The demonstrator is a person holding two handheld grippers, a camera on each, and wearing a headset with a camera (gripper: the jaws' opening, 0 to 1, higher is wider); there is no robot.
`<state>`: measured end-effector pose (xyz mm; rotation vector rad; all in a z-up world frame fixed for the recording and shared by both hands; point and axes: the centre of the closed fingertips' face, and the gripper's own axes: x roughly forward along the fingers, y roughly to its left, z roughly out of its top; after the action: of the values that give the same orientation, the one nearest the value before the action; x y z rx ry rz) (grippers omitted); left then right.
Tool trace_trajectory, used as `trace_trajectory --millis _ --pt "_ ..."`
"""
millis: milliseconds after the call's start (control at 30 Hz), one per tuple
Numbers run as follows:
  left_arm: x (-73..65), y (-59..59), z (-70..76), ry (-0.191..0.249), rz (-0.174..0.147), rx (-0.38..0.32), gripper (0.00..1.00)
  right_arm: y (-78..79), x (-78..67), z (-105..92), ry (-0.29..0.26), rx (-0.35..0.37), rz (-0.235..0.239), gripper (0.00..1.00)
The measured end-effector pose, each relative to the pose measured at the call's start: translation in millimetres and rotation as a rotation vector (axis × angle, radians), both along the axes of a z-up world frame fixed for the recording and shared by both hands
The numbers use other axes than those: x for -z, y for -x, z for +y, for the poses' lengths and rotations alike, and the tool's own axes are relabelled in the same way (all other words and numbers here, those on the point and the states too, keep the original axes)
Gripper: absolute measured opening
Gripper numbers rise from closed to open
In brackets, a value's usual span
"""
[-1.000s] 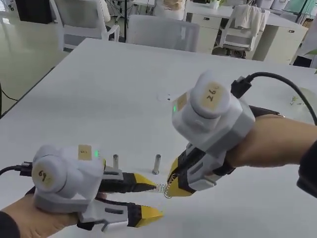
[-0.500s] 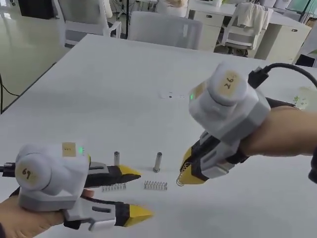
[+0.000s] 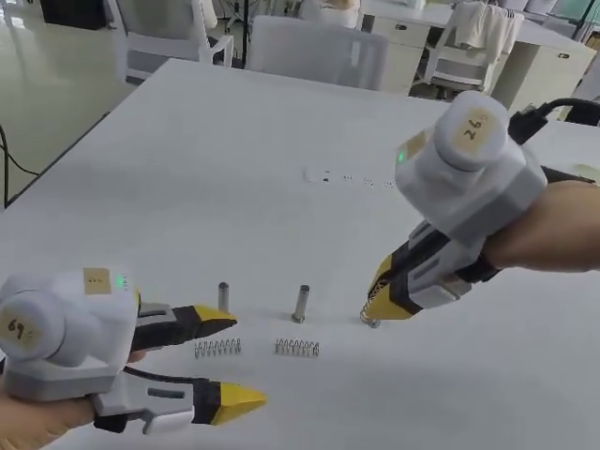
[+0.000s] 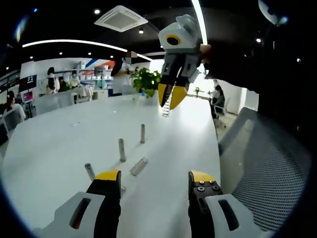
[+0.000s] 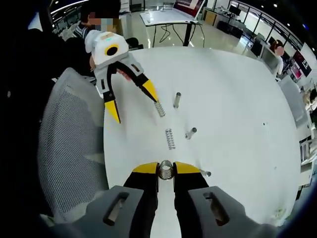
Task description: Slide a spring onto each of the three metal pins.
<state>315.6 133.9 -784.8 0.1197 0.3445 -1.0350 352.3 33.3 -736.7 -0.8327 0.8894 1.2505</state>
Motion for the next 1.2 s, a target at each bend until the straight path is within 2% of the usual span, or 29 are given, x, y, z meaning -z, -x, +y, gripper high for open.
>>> trace_trajectory --millis 200,400,667,1033,1200 --pt "2.2 -1.4 12.1 0.008 0.013 -0.042 0.52 -15.6 -4.9 -12.2 0.001 0.042 -0.013 0.08" --pt "4.2 -1.0 23.0 0.016 0.015 -0.076 0.55 -28.7 -3.1 -21.9 0.024 0.062 -0.02 0.08" --pt "4.5 -1.7 38.5 0.016 0.011 -0.122 0.57 -45.1 6.8 -27.1 0.059 0.08 -0.029 0.08" --pt "4.5 -2.3 50.0 0.022 0.008 -0.157 0.58 -66.8 23.8 -26.9 0.085 0.098 -0.039 0.08" --pt "3.8 -3.5 52.0 0.025 0.005 -0.165 0.59 -71.6 32.3 -27.7 0.086 0.112 -0.014 0.08"
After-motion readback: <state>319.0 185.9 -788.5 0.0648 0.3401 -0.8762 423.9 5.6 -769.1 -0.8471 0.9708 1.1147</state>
